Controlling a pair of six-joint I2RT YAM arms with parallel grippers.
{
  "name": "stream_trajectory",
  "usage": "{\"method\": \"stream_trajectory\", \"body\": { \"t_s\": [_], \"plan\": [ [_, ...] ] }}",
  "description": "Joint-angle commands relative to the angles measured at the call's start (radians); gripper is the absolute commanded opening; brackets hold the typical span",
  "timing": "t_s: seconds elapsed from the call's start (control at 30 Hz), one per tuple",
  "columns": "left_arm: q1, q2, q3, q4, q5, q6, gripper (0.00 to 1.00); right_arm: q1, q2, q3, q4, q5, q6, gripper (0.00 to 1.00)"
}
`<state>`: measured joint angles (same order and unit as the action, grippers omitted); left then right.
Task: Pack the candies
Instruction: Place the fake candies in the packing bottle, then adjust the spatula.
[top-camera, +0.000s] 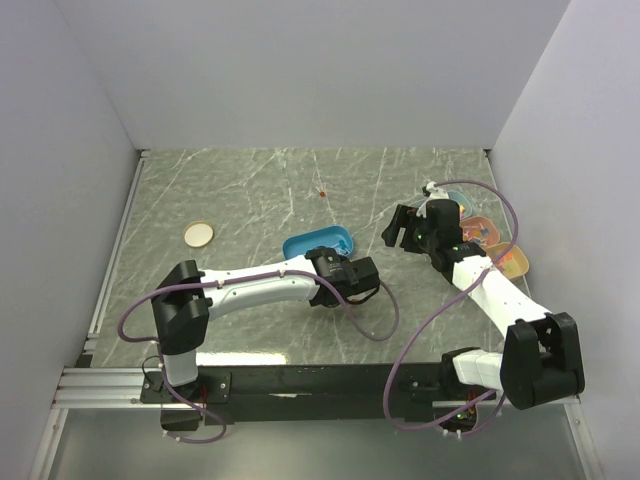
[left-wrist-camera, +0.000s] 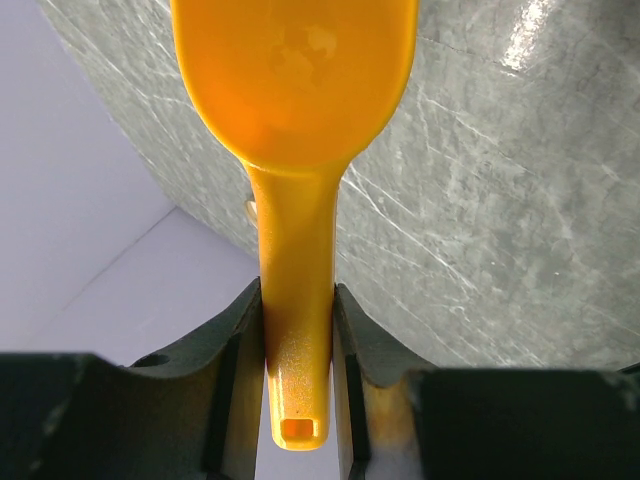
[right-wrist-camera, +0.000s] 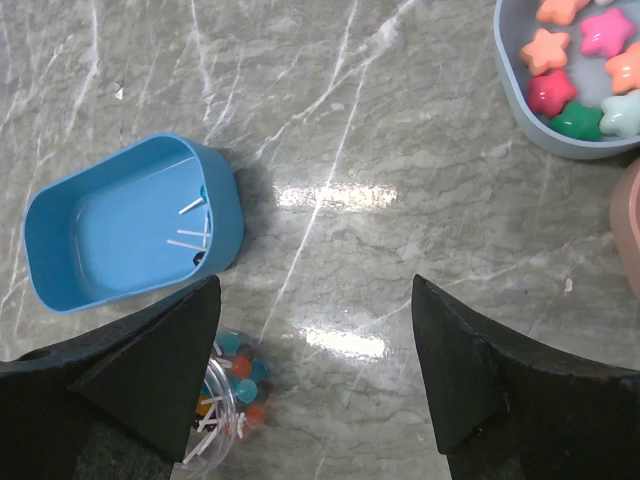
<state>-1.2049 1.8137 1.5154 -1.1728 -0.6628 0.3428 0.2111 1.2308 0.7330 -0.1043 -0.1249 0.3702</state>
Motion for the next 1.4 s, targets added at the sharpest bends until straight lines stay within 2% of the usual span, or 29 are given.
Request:
{"method": "stream_trajectory", "body": {
  "t_s": [0.0,0.17,0.2,0.37,0.57,0.7,0.97,1.17,1.37],
  "plan": [
    [-0.007,-0.042,0.003,-0.013,-0.021,-0.021,0.01,-0.009,-0.008,0.005,0.051,-0.031,0.007,0.82],
    [0.028,-0.071,0.035,0.002,0.09,-0.041,0.01,-0.009,-0.022,-0.001,0.101,-0.183,-0.01,0.79],
    [0.044,-0.079,0.035,0.01,0.116,-0.044,0.01,-0.007,-0.025,0.002,0.101,-0.256,-0.014,0.78],
    [0.186,-0.168,0.005,0.113,0.35,-0.044,0.01,-0.009,-0.014,0.009,0.138,-0.444,-0.005,0.77],
    [0.298,-0.244,-0.07,0.199,0.466,-0.031,0.01,-0.009,0.041,0.02,0.179,-0.637,0.042,0.74],
    [0.321,-0.258,-0.095,0.239,0.511,-0.031,0.01,-0.004,0.064,0.025,0.244,-0.677,0.108,0.73],
    [0.341,-0.284,-0.11,0.317,0.562,-0.024,0.01,0.002,0.136,0.083,0.239,-0.637,0.147,0.7],
    [0.352,-0.31,-0.132,0.37,0.62,-0.019,0.01,0.004,0.202,0.118,0.262,-0.665,0.179,0.59],
    [0.413,-0.399,-0.211,0.481,0.716,-0.039,0.01,-0.004,0.243,0.126,0.236,-0.639,0.187,0.4]
  ]
}}
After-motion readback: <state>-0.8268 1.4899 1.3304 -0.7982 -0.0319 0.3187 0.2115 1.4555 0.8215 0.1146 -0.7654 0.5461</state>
